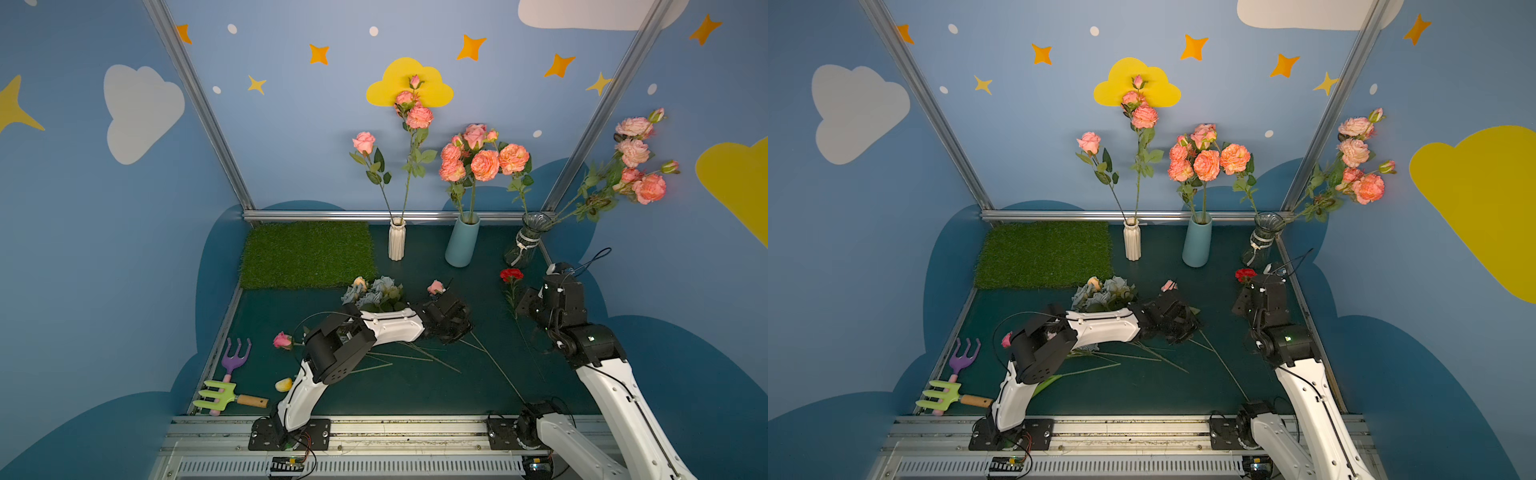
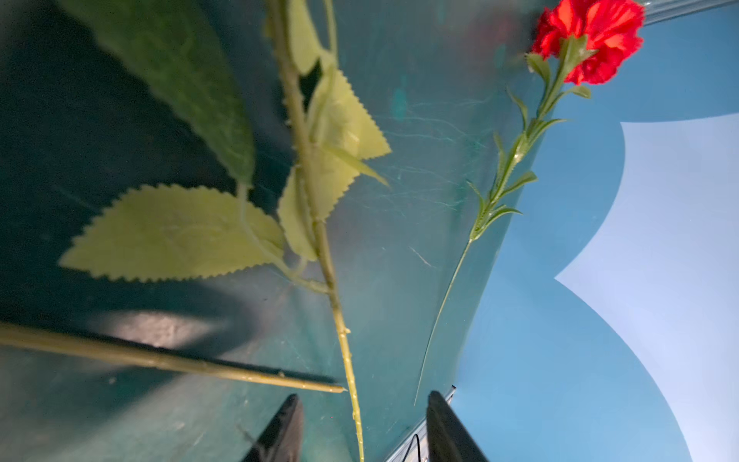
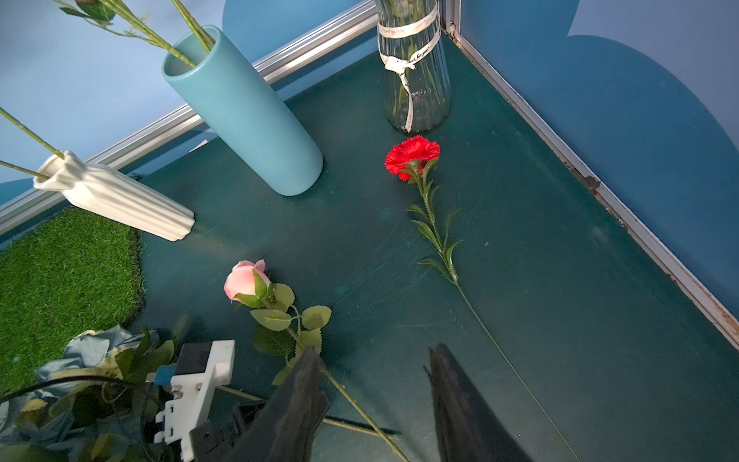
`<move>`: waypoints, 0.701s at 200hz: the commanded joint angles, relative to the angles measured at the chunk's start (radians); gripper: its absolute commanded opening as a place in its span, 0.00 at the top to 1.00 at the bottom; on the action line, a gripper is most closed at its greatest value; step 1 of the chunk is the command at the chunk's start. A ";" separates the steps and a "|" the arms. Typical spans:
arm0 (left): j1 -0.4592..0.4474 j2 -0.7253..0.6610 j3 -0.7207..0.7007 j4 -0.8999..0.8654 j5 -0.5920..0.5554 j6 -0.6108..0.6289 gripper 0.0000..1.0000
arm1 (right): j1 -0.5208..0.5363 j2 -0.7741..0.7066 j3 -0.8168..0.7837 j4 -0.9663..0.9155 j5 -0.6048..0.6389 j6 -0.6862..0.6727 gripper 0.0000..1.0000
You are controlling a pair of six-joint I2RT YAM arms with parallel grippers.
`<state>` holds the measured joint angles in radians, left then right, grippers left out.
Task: Place the pink flowers into the vase
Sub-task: Pick up the flower at the center of the board.
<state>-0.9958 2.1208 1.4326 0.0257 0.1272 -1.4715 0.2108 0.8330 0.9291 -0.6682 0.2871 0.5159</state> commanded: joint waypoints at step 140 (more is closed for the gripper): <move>0.027 0.147 0.106 0.033 -0.005 -0.041 0.70 | -0.011 -0.011 -0.018 0.019 -0.020 0.004 0.53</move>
<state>-0.9752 2.2436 1.5082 0.0547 0.1238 -1.5127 0.2050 0.8303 0.9253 -0.6678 0.2737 0.5163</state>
